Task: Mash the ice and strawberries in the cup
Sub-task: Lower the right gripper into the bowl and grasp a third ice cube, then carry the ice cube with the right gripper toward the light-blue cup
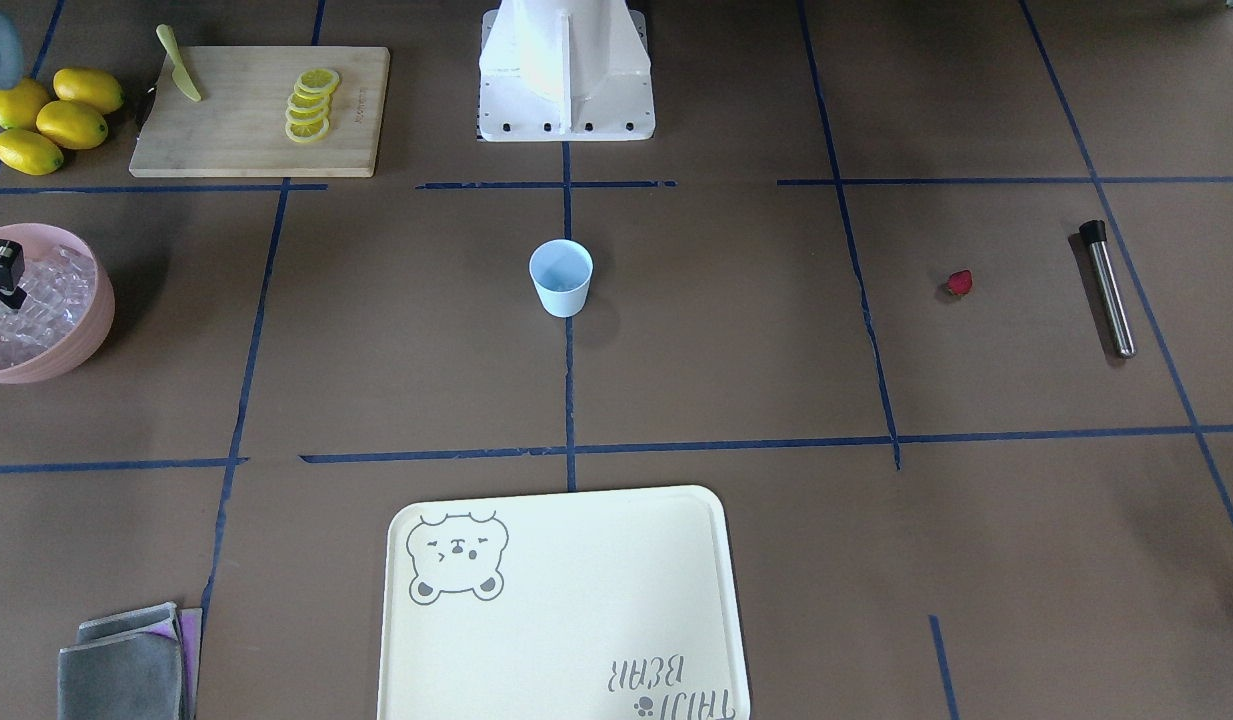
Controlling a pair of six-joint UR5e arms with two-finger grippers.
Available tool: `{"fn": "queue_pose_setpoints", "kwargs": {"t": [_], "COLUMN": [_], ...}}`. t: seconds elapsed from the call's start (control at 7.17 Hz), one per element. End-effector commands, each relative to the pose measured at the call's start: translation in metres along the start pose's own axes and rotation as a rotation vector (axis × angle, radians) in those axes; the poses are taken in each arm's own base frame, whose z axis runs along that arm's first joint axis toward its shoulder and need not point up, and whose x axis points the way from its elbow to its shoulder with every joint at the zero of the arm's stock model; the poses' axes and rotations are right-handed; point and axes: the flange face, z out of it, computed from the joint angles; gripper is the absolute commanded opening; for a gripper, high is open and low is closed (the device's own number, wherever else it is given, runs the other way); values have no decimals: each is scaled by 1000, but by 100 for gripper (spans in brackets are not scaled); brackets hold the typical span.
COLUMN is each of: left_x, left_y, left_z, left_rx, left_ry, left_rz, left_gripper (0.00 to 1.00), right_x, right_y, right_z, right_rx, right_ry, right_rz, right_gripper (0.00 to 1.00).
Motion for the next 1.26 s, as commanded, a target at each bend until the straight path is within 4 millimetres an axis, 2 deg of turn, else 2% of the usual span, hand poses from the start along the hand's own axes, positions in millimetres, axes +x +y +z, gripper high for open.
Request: {"fn": "queue_pose_setpoints", "kwargs": {"t": [0.0,0.14,0.28,0.42,0.56,0.7,0.84,0.98,1.12], "left_x": [0,0,-2,-2,-2,-4,-5,-6,-6], "left_y": [0,0,0,0,0,1,1,1,1], "left_z": [0,0,1,1,3,3,4,5,6], "left_rx": [-2,-2,-4,-4,-6,-7,-9,-10,-12], "left_ry": [0,0,0,0,0,-1,-4,-6,-6], "left_rz": [-3,-2,-4,-4,-4,-6,-8,-9,-9], "left_gripper": [100,100,100,100,100,100,100,100,100], "right_x": [-75,-123,-169,-226,-288,-331,-372,-410,-438], "right_y": [-15,-25,-24,-12,16,40,74,98,113], "right_z": [-32,-42,-42,-40,-31,-28,-19,-18,-16], "right_rx": [29,18,2,-3,-21,-1,0,9,-2], "right_ry": [-53,-62,-48,-41,-52,-63,-73,-93,-107], "right_rz": [-68,-98,-129,-150,-123,-125,-71,-62,-60], "right_gripper": [0,0,0,0,0,0,0,0,0]}}
